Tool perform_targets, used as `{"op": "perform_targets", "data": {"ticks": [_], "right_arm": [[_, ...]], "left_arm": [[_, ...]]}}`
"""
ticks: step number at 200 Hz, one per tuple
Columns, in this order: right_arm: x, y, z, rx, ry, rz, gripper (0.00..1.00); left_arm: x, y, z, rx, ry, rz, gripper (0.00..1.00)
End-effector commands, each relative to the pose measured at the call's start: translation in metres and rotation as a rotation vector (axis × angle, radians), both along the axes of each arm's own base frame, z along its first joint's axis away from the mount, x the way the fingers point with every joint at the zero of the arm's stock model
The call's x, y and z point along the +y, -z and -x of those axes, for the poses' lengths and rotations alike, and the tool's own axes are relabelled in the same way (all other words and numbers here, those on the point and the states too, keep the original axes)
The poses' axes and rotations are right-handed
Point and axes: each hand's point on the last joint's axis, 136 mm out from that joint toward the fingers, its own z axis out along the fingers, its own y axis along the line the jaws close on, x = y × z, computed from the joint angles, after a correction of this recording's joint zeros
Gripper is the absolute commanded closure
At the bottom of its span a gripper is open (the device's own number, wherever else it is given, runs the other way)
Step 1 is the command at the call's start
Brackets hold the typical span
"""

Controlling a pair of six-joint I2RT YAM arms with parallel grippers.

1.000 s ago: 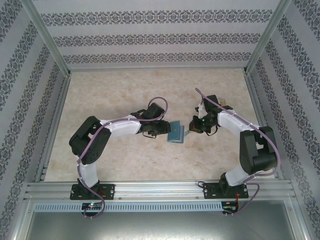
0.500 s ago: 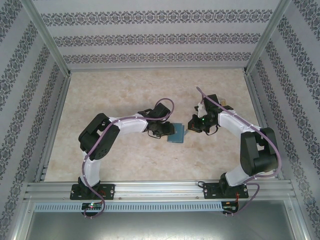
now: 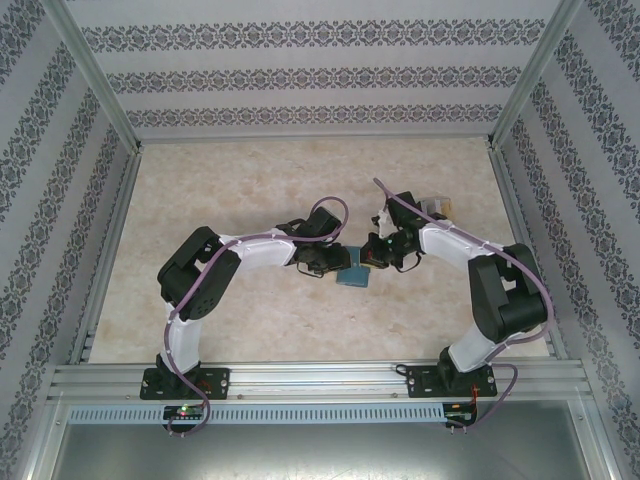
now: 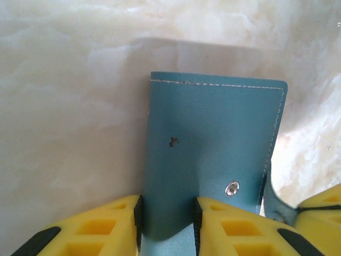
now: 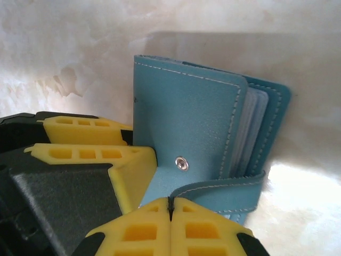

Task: Put the credit cards into the card holder

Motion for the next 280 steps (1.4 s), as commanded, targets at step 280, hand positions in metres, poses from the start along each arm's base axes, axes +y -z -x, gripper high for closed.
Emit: {"op": "perform_targets", "data": {"ticks": [280], "right_arm": [[0.008, 0.074, 0.029, 0.116, -0.007, 0.169, 1.0]], "left_arm": [[0.0, 0.01, 0.011, 0.015, -0.013, 0.007, 0.75]]}}
